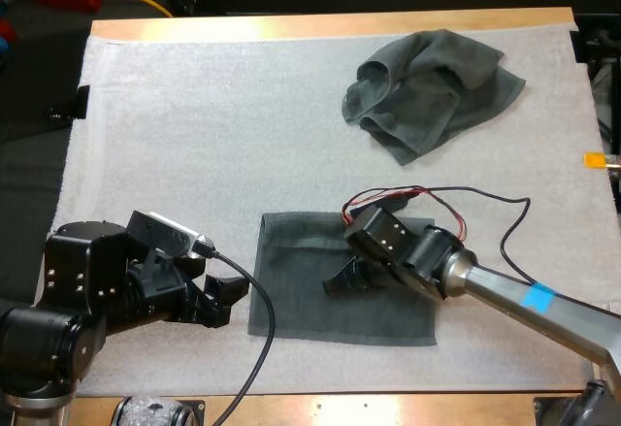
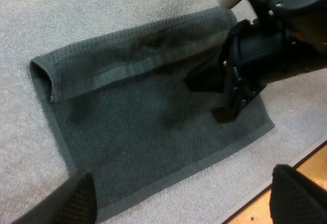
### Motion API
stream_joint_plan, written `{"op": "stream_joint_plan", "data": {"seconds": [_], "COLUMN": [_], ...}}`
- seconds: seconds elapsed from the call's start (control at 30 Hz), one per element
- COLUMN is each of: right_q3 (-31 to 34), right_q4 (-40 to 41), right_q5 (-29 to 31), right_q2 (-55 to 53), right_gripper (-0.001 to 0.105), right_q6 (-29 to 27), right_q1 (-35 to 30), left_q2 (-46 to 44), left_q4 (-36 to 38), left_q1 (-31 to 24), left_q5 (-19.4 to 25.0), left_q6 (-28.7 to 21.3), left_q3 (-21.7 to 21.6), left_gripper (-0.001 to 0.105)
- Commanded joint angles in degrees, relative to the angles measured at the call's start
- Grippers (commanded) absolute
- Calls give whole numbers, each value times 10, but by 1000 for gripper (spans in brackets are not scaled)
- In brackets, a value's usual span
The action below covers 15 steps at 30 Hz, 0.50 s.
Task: Pick towel from pile, fold and stack
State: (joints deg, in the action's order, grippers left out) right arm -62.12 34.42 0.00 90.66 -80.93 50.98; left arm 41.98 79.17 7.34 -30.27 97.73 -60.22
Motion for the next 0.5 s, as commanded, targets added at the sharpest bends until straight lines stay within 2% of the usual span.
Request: {"op": "stream_joint_plan", "data": {"seconds": [0.0,0.27,0.47], "right_q3": [0,0,0], "right_q4": [-2,-29,-42], "right_q5": [-3,-48,-67], "right_q2": [3,32,52], "right_gripper": [1,1,1], "right_q6": [2,12,14], "right_q1": [-7,-48,-55], "left_q2": [-1,-1,-1], "left_q4": [-2,-2,-2], "left_q1": [3,3,3], "left_q5": [-4,-4,-4], "left_q6": [-2,-2,-2], "left_q3": [-1,-1,-1], "left_gripper": [68,68,68]}}
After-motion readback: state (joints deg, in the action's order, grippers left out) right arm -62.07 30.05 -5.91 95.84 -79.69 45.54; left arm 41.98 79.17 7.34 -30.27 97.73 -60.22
